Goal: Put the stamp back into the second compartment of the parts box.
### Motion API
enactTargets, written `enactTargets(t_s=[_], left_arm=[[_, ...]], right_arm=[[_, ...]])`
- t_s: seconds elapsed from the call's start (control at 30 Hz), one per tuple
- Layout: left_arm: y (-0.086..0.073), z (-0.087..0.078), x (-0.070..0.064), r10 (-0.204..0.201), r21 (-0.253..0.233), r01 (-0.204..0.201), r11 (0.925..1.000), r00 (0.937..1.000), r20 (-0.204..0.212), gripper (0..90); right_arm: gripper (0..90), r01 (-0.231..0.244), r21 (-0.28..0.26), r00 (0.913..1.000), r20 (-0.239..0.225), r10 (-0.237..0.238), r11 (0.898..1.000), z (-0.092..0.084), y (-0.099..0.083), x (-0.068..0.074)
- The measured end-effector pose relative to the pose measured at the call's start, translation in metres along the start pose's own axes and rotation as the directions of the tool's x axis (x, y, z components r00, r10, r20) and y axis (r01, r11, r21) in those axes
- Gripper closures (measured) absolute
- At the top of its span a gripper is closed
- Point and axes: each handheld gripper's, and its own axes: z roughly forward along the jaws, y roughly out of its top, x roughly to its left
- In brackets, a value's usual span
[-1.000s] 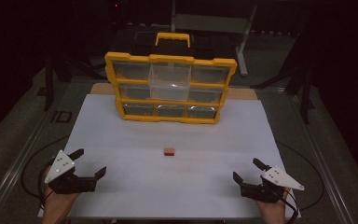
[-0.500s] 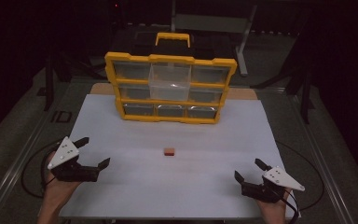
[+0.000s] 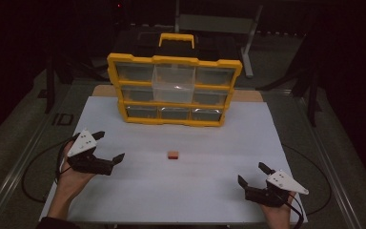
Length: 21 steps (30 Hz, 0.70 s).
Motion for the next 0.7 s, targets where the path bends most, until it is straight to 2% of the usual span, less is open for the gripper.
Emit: enactTargets(t_s=[0.13, 0.2, 0.4, 0.57, 0.7], left_arm=[[0.006, 0.007, 0.001, 0.025, 0.025, -0.025, 0.9994, 0.9996, 0.010, 0.0], [0.013, 0.010, 0.003, 0.057, 0.040, -0.057, 0.9976, 0.9984, 0.008, 0.0], [0.022, 0.018, 0.008, 0.063, 0.056, -0.064, 0.9964, 0.9977, 0.027, 0.0], [0.029, 0.027, 0.011, 0.092, 0.104, -0.095, 0.9900, 0.9952, 0.033, 0.0], [0.033, 0.034, 0.011, 0.097, 0.123, -0.102, 0.9872, 0.9943, 0.045, 0.0]], right_arm=[[8.5, -0.001, 0.000, 1.0000, -0.001, 0.001, 1.000, 0.000, 0.000, 0.000], [8.5, -0.004, 0.004, 1.0000, 0.003, 0.004, 1.000, 0.001, -0.001, -0.001], [8.5, -0.009, 0.003, 1.0000, 0.003, 0.009, 1.000, 0.000, -0.001, -0.001], [8.5, -0.009, 0.010, 1.0000, -0.001, 0.009, 1.000, 0.002, -0.002, 0.001], [8.5, -0.010, 0.010, 1.0000, 0.001, 0.010, 1.000, 0.002, -0.002, 0.001]])
